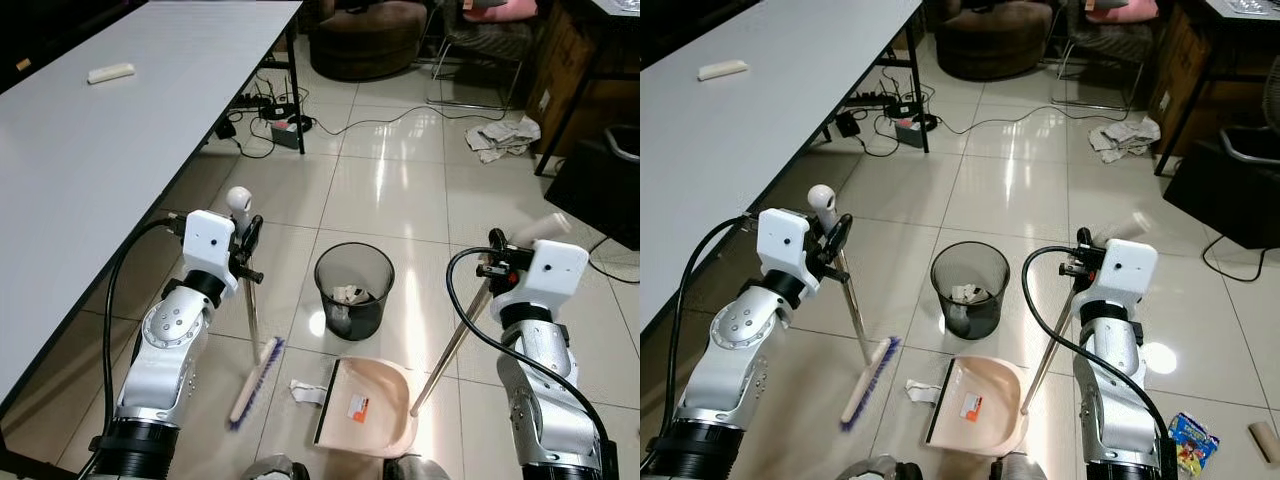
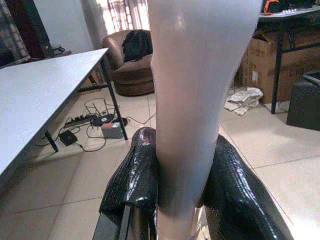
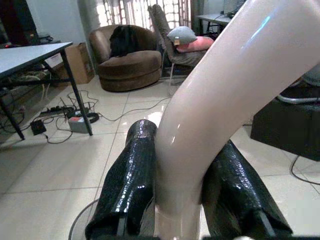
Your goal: Sweep floor
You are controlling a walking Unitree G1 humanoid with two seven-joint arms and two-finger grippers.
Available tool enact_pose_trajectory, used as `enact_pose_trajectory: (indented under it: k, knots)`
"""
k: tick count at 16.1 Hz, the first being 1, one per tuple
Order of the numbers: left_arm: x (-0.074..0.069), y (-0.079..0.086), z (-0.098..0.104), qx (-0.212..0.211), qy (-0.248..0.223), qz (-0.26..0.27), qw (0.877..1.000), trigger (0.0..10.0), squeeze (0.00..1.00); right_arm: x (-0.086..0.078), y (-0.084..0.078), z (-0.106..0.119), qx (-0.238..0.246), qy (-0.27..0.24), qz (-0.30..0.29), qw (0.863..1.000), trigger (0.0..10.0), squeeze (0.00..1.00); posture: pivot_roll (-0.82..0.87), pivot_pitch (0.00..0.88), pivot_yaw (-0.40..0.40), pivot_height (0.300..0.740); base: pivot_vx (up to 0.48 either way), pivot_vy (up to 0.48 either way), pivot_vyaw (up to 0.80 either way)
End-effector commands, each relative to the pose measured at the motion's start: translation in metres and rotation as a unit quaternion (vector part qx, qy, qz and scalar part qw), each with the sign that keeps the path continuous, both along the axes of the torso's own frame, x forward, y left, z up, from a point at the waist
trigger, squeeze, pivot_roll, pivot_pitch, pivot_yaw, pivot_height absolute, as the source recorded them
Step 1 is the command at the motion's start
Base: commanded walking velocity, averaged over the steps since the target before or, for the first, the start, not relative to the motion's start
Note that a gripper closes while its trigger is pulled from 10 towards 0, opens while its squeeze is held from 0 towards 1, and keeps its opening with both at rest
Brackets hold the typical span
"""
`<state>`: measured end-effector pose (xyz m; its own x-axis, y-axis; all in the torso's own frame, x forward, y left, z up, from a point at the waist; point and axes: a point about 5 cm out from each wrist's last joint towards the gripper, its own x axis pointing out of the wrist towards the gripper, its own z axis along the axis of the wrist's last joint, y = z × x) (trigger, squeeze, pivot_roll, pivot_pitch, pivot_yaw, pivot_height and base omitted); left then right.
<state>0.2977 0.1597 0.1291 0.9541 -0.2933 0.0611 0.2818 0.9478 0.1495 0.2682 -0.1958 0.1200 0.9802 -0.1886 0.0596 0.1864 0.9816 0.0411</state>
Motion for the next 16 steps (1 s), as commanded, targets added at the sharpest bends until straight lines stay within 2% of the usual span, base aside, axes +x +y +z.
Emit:
enact_pose_trajectory:
  k: [1,12,16]
  knots:
    - [0.0028,-0.0004,0.0069,0.004,-0.014,-0.004,1.000,10.0,0.00,-0.0014,0.0016,0.0055,0.002,-0.018,0.002,1.000,10.0,0.00,0.00,0.087,0.098,0.740,0.000,0.000,0.00]
    - [0.0041,-0.0032,0.0057,0.003,-0.014,-0.007,1.000,10.0,0.00,-0.0020,0.0000,0.0053,-0.002,-0.020,-0.003,1.000,10.0,0.00,0.00,0.096,0.097,0.740,0.000,0.000,0.00]
    - [0.0118,-0.0085,0.0044,0.003,-0.012,-0.006,1.000,10.0,0.00,0.0024,-0.0032,0.0098,-0.038,-0.033,-0.002,0.999,10.0,0.00,0.00,0.112,0.101,0.740,0.000,0.000,0.00]
